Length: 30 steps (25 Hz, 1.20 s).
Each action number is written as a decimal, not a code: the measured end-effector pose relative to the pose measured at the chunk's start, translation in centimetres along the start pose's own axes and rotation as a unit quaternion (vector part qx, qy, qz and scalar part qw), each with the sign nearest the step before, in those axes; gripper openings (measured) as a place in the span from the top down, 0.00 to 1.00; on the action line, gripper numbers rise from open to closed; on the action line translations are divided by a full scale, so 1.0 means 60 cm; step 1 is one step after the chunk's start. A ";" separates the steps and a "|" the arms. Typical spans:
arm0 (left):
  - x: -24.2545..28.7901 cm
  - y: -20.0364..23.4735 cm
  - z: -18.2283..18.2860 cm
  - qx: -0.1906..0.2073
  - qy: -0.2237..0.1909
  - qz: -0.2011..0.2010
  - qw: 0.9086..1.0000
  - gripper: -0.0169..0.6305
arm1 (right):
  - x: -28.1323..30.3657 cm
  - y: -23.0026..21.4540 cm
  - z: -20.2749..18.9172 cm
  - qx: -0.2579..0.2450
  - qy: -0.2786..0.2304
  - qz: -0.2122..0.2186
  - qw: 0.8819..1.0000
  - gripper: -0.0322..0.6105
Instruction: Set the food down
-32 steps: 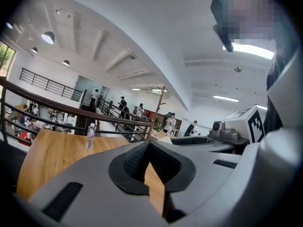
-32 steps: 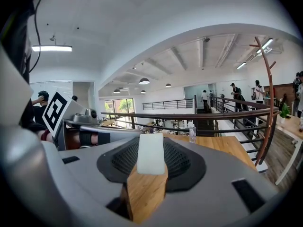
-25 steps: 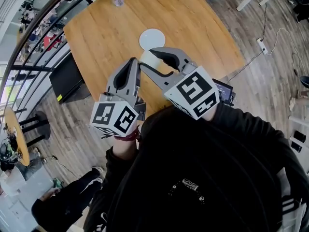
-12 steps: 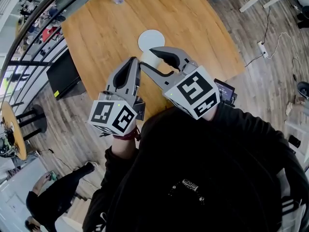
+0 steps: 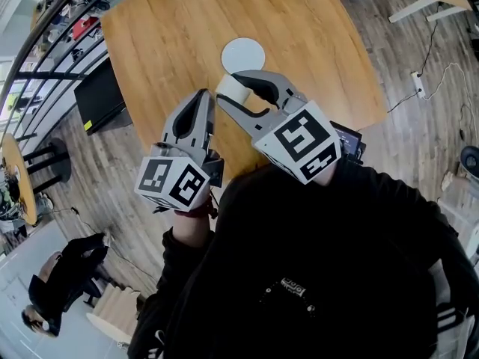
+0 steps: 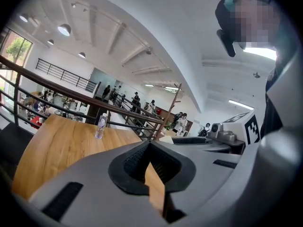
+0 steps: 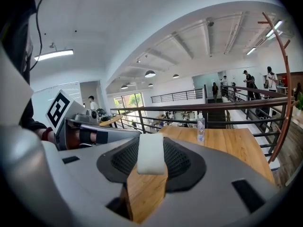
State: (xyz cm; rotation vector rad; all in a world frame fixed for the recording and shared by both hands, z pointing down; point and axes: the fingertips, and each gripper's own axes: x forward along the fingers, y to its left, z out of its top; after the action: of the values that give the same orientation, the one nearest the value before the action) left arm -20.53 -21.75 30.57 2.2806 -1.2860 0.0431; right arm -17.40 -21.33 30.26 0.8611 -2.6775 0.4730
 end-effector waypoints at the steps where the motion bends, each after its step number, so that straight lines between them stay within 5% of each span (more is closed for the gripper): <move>1: 0.001 0.002 -0.002 -0.001 0.001 0.002 1.000 0.98 | 0.002 -0.003 -0.003 0.002 0.002 0.002 1.000 0.68; 30: 0.028 0.050 -0.027 -0.007 0.027 0.047 0.998 0.98 | 0.065 -0.050 -0.038 -0.006 0.016 0.020 1.000 0.68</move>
State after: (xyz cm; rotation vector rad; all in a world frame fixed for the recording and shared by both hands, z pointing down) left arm -21.68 -23.56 33.70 2.1901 -1.3597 0.1278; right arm -18.26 -24.73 34.39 0.7923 -2.6698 0.4737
